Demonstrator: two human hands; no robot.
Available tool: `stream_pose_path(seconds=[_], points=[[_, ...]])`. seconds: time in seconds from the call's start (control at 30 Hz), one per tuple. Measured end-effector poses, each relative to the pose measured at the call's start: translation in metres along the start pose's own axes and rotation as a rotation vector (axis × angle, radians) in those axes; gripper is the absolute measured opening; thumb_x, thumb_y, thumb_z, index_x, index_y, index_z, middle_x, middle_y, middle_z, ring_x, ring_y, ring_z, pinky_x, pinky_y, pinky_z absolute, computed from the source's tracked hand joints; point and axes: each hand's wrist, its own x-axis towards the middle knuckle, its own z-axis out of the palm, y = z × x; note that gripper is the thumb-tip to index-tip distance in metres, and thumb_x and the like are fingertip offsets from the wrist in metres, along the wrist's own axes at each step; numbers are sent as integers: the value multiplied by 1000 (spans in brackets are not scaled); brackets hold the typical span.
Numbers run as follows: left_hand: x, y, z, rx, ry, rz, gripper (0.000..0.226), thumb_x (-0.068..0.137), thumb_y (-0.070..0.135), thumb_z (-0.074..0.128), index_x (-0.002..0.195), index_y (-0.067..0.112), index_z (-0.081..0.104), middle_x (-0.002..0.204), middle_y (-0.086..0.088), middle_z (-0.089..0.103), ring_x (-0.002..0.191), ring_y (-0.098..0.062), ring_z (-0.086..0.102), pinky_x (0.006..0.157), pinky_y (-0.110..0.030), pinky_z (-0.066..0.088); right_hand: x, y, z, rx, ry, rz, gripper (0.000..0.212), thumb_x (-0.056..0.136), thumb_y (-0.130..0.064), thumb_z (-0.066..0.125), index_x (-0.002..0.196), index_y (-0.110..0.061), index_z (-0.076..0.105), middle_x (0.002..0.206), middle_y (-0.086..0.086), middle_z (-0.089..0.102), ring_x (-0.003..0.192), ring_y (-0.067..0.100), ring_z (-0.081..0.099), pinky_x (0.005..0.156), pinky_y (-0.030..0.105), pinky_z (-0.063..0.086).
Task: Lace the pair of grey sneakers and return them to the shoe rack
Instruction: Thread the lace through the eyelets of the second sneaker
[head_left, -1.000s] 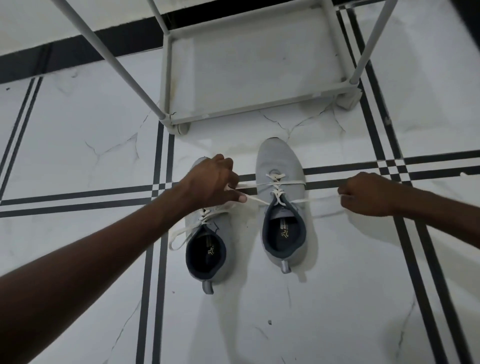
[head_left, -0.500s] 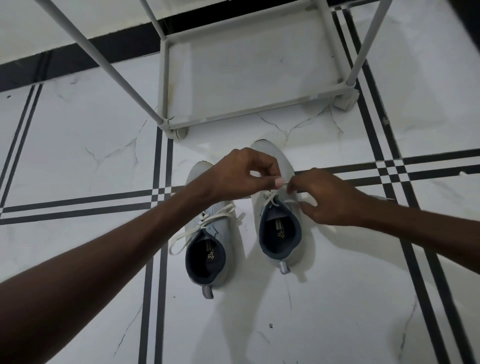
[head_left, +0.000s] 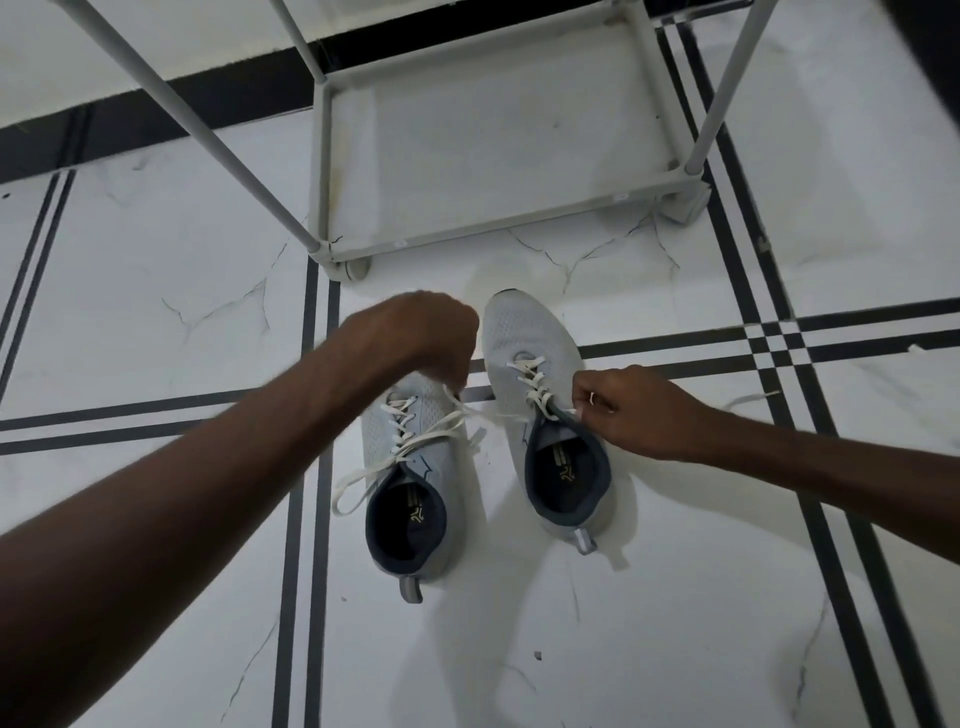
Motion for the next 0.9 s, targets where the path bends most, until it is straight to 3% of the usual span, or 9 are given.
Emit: stream_pose_path(seconds=[0.07, 0.17, 0.3, 0.37, 0.43, 0.63, 0.73, 0.83, 0.9], points=[[4, 12, 22, -169, -42, 87, 37, 88, 45, 66, 112, 17, 72, 113, -1, 73, 104, -20, 66, 91, -36, 52, 2, 3, -2, -30, -8, -20, 14, 92, -29, 54, 80, -23, 50, 59, -13, 47, 61, 15, 49, 53, 24, 33], [12, 39, 61, -341, 119, 136, 35, 85, 45, 70, 103, 16, 73, 103, -5, 74, 97, -24, 67, 84, -36, 53, 5, 6, -5, -101, -35, -53, 19, 93, -41, 52, 82, -26, 50, 59, -11, 49, 60, 15, 47, 57, 32, 37], [17, 36, 86, -576, 255, 162, 10, 81, 27, 77, 80, 18, 72, 69, 0, 75, 65, -10, 71, 73, -31, 57, 7, 7, -12, -151, -67, -96, 20, 94, -32, 54, 75, -27, 52, 62, -8, 52, 63, 17, 49, 58, 34, 40], [15, 25, 89, -679, 228, 140, 12, 84, 22, 74, 74, 18, 69, 62, 2, 73, 55, -4, 68, 67, -18, 53, 8, 12, -14, -179, -65, -94, 22, 93, -27, 53, 71, -26, 53, 61, -10, 54, 63, 15, 51, 59, 35, 43], [14, 15, 96, -769, 191, 87, 17, 87, 24, 72, 73, 16, 67, 61, 3, 72, 53, -9, 66, 59, -11, 47, 8, 20, -16, -171, -72, -90, 23, 92, -20, 53, 69, -23, 57, 58, -13, 54, 60, 9, 52, 62, 35, 46], [17, 11, 105, -769, 204, -40, 15, 87, 19, 72, 74, 11, 71, 53, 9, 65, 57, -7, 63, 59, -19, 48, 3, 34, -19, -180, -115, -55, 23, 86, -6, 49, 65, -17, 54, 56, -10, 55, 54, 3, 49, 55, 21, 34], [17, 15, 108, -717, 209, -39, 15, 85, 22, 75, 75, 11, 71, 59, 7, 67, 60, -6, 62, 71, -25, 53, -1, 39, -16, -211, -145, -39, 29, 88, -10, 51, 61, -21, 50, 55, -9, 54, 53, 3, 47, 53, 22, 33], [14, 14, 113, -705, 236, -21, 8, 81, 19, 76, 76, 15, 73, 61, 6, 70, 52, -1, 59, 71, -26, 56, -6, 41, -15, -248, -147, -37, 30, 89, -14, 52, 61, -22, 51, 56, -11, 54, 54, 2, 48, 51, 20, 31], [14, 5, 115, -662, 291, -35, 4, 80, 22, 76, 80, 17, 77, 73, 0, 75, 64, -8, 64, 71, -27, 53, -7, 42, -17, -281, -135, -28, 27, 93, -21, 52, 65, -22, 54, 60, -10, 57, 56, 3, 49, 52, 22, 33]])
